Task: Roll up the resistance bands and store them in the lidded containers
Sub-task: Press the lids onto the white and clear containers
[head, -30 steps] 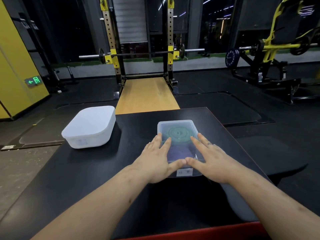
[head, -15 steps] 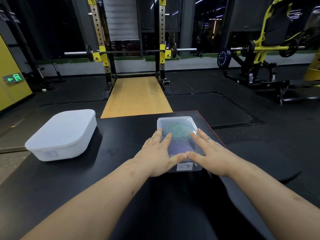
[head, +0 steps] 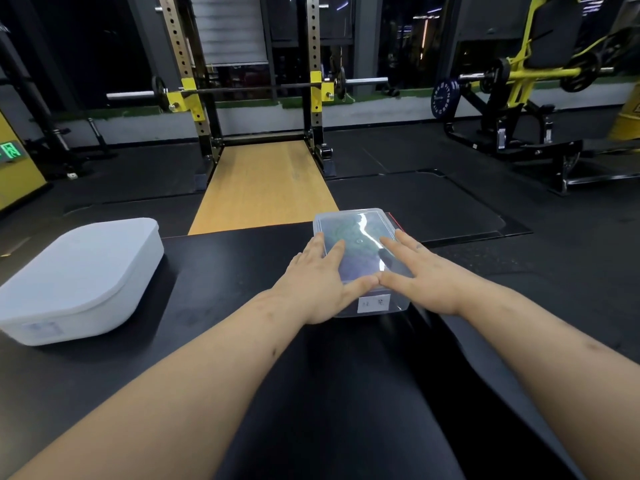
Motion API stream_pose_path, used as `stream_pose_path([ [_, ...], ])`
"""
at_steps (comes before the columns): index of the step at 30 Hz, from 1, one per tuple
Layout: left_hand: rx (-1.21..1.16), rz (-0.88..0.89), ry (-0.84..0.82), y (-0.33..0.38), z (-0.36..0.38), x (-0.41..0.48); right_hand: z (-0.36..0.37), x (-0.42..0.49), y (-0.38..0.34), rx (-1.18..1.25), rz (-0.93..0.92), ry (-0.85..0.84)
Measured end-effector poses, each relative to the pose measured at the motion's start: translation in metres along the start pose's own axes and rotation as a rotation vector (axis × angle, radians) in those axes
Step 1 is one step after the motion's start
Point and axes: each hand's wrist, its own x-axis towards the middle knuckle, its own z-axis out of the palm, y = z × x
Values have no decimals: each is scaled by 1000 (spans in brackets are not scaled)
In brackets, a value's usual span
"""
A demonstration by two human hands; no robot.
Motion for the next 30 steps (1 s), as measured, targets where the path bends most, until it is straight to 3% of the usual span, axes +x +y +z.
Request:
stream_pose_path([
  [14, 6, 5, 67, -5, 8, 21, -3, 13, 4, -12, -23, 35],
  [30, 104, 128, 253, -15, -38, -60, -27, -61, -83, -230, -99, 113],
])
